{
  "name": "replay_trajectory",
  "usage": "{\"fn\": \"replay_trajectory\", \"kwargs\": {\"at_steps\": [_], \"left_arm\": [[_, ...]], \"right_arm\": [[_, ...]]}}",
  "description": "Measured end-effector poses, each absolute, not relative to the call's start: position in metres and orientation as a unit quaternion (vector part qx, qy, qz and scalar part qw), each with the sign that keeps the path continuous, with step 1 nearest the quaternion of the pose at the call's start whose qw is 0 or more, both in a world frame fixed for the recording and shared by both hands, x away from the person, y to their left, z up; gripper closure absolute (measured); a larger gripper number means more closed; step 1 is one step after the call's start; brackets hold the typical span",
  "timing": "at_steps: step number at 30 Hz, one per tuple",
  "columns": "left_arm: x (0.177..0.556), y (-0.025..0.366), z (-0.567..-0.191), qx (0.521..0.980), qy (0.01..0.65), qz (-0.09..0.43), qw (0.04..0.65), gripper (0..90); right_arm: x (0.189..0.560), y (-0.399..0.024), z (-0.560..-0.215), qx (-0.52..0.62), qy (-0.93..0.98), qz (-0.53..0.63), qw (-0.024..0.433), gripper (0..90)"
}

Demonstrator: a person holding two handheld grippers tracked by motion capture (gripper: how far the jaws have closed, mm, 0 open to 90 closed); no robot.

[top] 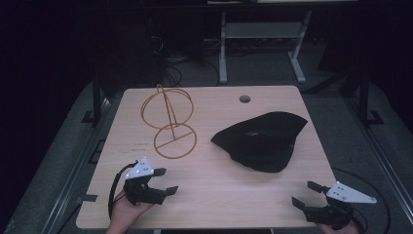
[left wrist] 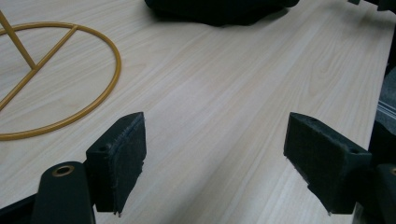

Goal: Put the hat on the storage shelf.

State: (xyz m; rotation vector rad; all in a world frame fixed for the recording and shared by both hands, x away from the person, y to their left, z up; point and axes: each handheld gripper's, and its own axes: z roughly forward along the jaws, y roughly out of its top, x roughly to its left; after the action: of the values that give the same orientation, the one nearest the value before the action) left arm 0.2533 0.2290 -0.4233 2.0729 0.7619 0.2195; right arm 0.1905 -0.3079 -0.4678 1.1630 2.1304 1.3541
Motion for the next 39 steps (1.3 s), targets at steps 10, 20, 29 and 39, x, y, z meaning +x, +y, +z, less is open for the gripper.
{"fn": "replay_trajectory", "kwargs": {"at_steps": [10,20,29,39], "left_arm": [[0.255,0.221,-0.419,0.837,0.302,0.087,0.447,22.0],[0.258,0.186,-0.399,0.852,0.251,0.094,0.449,22.0],[0.273,0.158,-0.393,0.861,0.225,0.082,0.45,22.0],[0.292,0.132,-0.375,0.871,0.191,0.068,0.448,21.8]], "right_arm": [[0.19,-0.304,-0.467,0.412,0.752,0.482,0.18,14.5],[0.19,-0.306,-0.463,0.409,0.749,0.487,0.185,14.6],[0.193,-0.31,-0.461,0.418,0.737,0.498,0.183,14.5],[0.196,-0.312,-0.463,0.422,0.737,0.497,0.177,14.4]]}}
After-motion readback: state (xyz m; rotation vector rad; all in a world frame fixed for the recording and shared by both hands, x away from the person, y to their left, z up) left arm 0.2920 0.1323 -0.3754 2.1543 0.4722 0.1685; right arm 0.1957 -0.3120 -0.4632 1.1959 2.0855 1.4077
